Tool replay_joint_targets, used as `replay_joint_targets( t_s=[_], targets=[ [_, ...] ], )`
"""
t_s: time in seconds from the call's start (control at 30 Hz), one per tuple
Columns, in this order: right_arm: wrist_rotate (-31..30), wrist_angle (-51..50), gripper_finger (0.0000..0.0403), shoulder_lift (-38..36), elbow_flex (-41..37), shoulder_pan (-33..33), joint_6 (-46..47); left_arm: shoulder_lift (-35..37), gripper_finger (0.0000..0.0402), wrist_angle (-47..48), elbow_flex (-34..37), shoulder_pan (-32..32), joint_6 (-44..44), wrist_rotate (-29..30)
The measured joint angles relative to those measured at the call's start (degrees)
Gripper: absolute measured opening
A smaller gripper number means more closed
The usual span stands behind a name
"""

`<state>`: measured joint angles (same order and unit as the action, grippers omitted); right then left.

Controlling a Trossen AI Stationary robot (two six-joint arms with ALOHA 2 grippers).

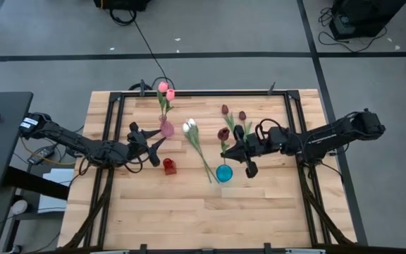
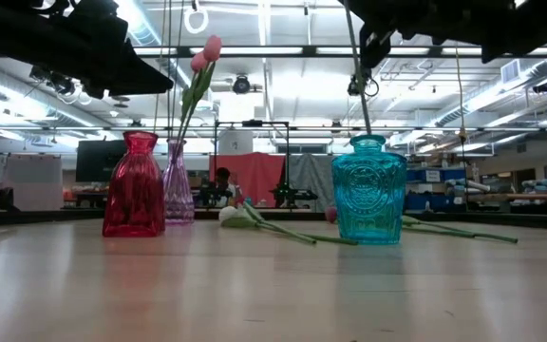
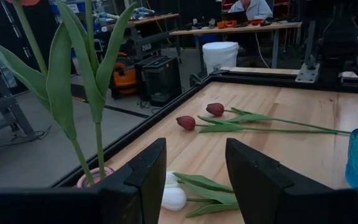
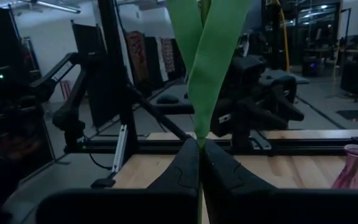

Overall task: Sort flowers into vase by color
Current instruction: Put the left red flower into the blue vase, then put the right red flower into the blue vase

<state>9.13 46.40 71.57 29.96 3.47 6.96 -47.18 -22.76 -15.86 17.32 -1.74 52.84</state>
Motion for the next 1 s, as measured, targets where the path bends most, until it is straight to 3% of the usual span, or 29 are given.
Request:
replay_joint_targets(
  t_s=[0.23, 0.5, 0.67, 0.83, 1.0],
  targets=[
    [1.0, 0.7, 0.0012, 0.0, -1.5, 0.2, 0.0, 0.0, 0.0170, 0.0, 0.0, 0.0, 0.0, 1.0],
    [0.0, 8.4, 0.0014, 4.4, -4.7, 0.3, 0.5, 0.0, 0.0170, -0.2, 0.0, 0.0, 1.5, 5.3],
    [-2.6, 8.1, 0.0053, 7.9, -4.7, 0.3, 1.9, 0.0, 0.0170, -1.2, 0.0, 0.0, 3.6, 7.5],
    [-3.9, -1.2, 0.0123, 6.3, -4.7, -0.1, 4.2, 0.0, 0.0170, -2.1, 0.0, -0.1, 6.1, 7.8],
    [-3.3, -18.3, 0.0172, -2.5, -4.7, -1.3, 8.3, 0.0, 0.0170, -2.1, 0.0, -0.1, 6.2, 8.2]
  ],
)
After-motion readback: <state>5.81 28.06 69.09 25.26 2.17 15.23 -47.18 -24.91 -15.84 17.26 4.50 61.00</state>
